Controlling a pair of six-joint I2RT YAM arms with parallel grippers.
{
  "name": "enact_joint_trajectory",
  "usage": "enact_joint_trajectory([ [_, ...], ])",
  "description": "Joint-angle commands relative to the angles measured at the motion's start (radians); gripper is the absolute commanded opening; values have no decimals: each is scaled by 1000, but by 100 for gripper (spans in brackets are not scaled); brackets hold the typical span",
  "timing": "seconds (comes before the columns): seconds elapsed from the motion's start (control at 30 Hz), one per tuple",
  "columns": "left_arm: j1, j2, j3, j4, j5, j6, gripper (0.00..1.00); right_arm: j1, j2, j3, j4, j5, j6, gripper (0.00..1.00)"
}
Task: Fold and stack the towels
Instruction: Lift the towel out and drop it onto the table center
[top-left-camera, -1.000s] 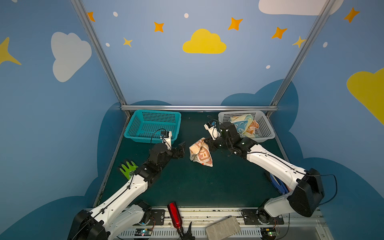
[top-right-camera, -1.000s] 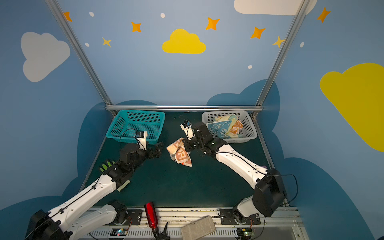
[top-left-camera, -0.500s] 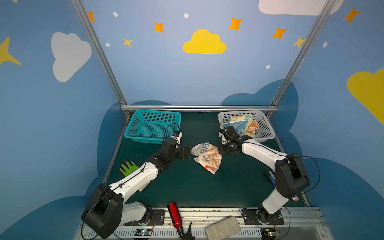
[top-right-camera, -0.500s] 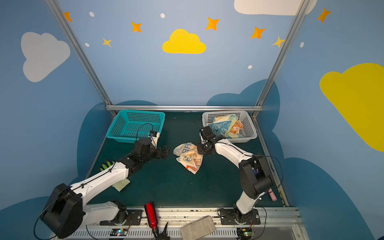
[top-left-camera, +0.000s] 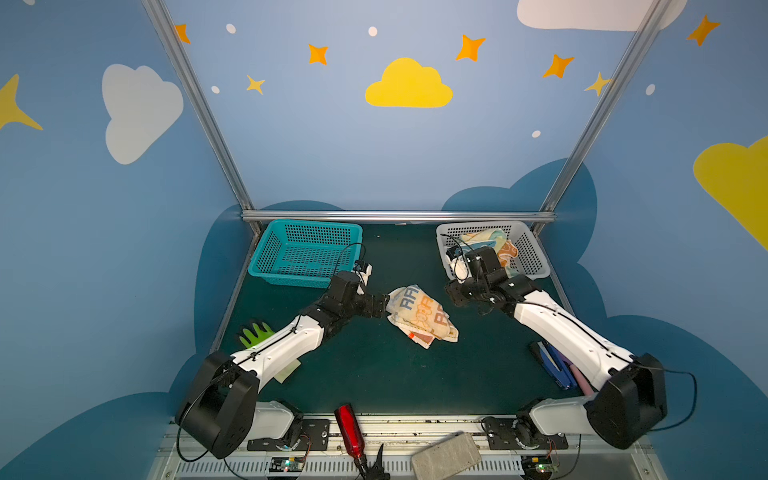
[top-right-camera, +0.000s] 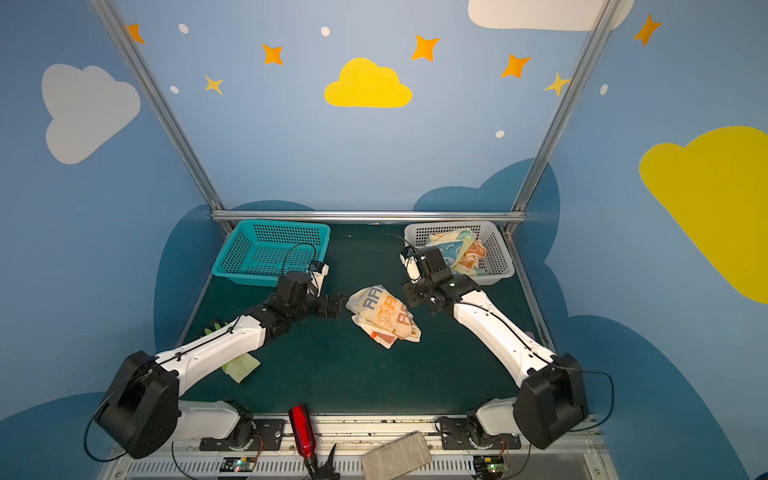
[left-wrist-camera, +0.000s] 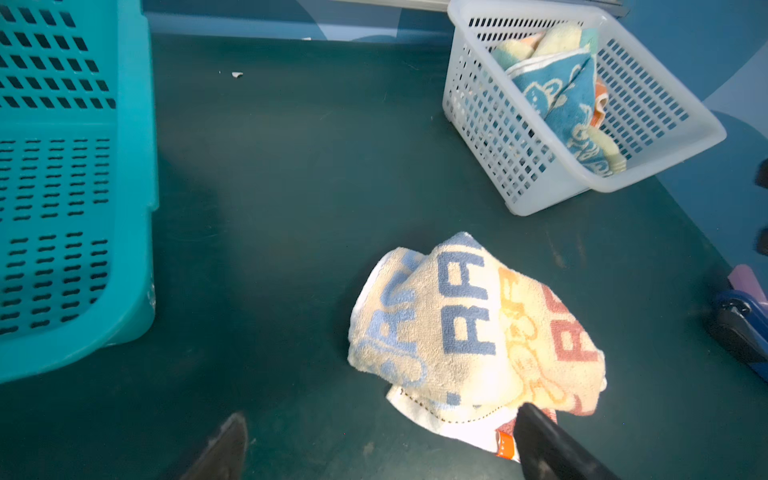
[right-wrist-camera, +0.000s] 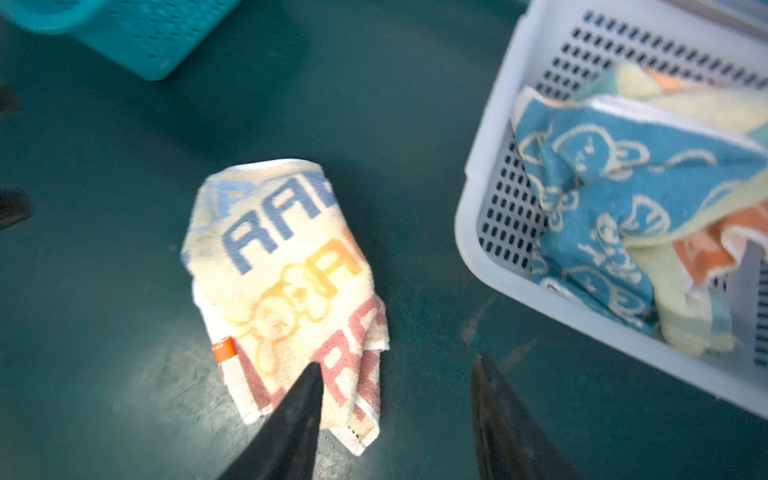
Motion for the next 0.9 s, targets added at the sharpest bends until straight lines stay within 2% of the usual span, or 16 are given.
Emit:
enact_joint_trajectory([
  [0.0, 3, 18, 31, -37, -2, 13, 100, 26, -32, -114, 102, -173, -285, 52],
  [0.07, 4, 21, 35, -46, -10, 16, 100, 51, -53, -207, 246, -202, -297, 53],
  [0.13, 4, 14, 27, -42, -31, 11, 100, 91, -58, -253, 307, -208, -336, 53],
  [0.3, 4, -85, -58, 36, -88, -5, 100, 123, 0, -221, 335, -245, -321, 53],
  [0.47, 16, -221, -143, 85, -124, -7, 100, 164, 144, -140, 335, -222, -277, 52],
  [0.7, 25, -310, -178, 51, -151, -13, 100, 217, 369, 39, 224, -170, -234, 51],
  [0.87, 27, -329, -191, 45, -158, -14, 100, 276, 518, 205, 62, -61, -206, 48],
])
